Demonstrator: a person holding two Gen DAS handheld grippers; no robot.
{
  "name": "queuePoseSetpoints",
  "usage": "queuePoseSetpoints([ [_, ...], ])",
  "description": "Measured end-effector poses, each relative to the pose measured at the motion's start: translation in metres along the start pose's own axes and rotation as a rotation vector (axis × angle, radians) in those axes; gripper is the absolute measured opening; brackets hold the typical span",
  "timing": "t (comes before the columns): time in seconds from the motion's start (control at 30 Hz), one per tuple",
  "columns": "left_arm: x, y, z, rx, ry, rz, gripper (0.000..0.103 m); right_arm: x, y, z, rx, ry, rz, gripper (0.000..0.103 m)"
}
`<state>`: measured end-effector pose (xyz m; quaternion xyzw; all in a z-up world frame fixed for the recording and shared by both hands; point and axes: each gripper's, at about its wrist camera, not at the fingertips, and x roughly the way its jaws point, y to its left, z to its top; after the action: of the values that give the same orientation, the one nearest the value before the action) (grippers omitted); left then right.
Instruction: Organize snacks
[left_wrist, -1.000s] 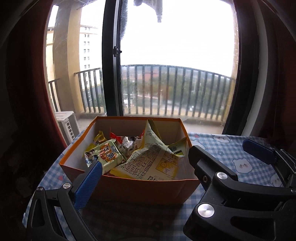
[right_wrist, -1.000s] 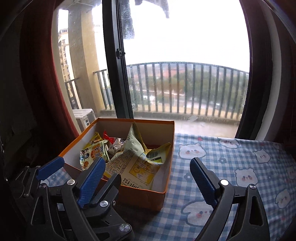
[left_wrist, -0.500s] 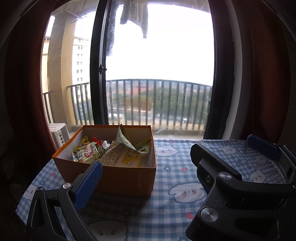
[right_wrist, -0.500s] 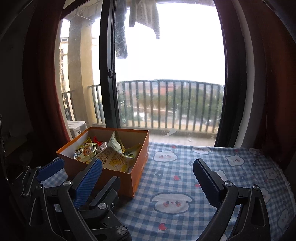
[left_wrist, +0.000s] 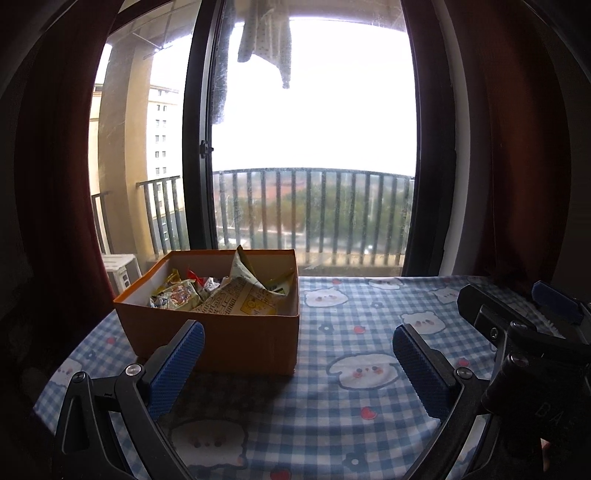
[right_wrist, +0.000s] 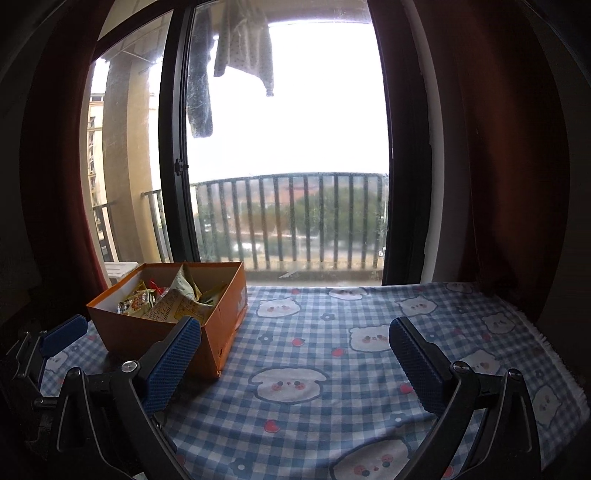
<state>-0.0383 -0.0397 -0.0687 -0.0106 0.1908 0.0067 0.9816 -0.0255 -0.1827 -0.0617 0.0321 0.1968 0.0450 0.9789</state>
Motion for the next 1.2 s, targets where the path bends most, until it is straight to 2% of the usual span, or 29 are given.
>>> queuePoseSetpoints([
  [0.27, -0.001, 0.006, -0.001, -0.011, 0.028, -0.008, 0.103, -0.003, -0.007, -0.007, 0.029, 0.011, -0.014, 0.103],
  [0.43, -0.008, 0.005, 0.005, 0.005, 0.011, -0.013, 0.103, -0.009, -0.011, -0.003, 0.058, 0.001, -0.020, 0.103],
  [0.63, -0.007, 0.008, 0.011, -0.005, 0.026, -0.018, 0.103, -0.013, -0.014, 0.000, 0.072, -0.012, -0.047, 0.103],
  [0.73, -0.008, 0.010, 0.014, -0.002, 0.033, -0.026, 0.103, -0.012, -0.017, 0.003, 0.096, 0.010, -0.028, 0.103],
  [0.93, -0.009, 0.016, 0.016, -0.034, 0.040, -0.016, 0.103, -0.013, -0.014, 0.009, 0.060, -0.006, -0.047, 0.103],
  [1.2, -0.012, 0.018, 0.021, -0.057, 0.020, -0.025, 0.103, -0.009, -0.013, 0.009, 0.047, 0.016, -0.046, 0.103],
])
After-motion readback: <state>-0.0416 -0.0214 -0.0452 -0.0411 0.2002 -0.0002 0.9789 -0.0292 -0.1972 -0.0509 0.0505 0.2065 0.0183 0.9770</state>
